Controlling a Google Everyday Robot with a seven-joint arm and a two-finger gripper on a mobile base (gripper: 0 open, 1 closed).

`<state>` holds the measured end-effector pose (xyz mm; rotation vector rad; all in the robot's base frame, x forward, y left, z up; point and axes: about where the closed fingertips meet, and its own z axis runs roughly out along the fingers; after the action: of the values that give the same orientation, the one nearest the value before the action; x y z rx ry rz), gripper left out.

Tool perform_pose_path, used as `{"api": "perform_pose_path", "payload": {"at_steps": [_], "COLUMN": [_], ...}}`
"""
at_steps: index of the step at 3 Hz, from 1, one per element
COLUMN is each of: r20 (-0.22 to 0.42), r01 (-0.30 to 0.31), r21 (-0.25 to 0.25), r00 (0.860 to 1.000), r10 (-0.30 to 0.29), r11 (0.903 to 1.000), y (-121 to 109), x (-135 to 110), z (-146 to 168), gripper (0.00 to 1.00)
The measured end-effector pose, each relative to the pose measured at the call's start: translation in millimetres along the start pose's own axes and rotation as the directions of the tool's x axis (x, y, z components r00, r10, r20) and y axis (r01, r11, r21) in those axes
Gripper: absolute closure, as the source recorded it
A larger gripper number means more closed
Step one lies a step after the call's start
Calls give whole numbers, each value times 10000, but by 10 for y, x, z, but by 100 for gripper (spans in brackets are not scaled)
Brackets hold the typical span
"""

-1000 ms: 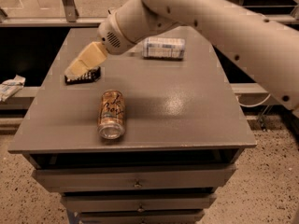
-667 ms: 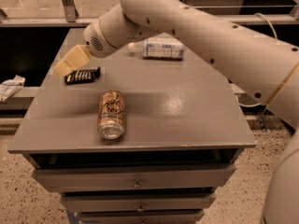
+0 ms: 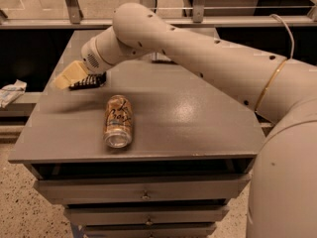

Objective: Pick rxbar chocolate

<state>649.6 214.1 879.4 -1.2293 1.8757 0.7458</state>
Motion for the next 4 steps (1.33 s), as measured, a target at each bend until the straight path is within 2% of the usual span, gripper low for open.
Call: {"api": "perform_pose_path", "payload": {"at_steps": [2, 4], "r20": [-248, -386], "r01": [-515, -696], "r21": [132, 338], "r00": [9983, 9967], "r10": [518, 709], "r11": [9986, 9970], "y": [-172, -306], "x": [285, 466], "z": [201, 191], "gripper": [0, 48]}}
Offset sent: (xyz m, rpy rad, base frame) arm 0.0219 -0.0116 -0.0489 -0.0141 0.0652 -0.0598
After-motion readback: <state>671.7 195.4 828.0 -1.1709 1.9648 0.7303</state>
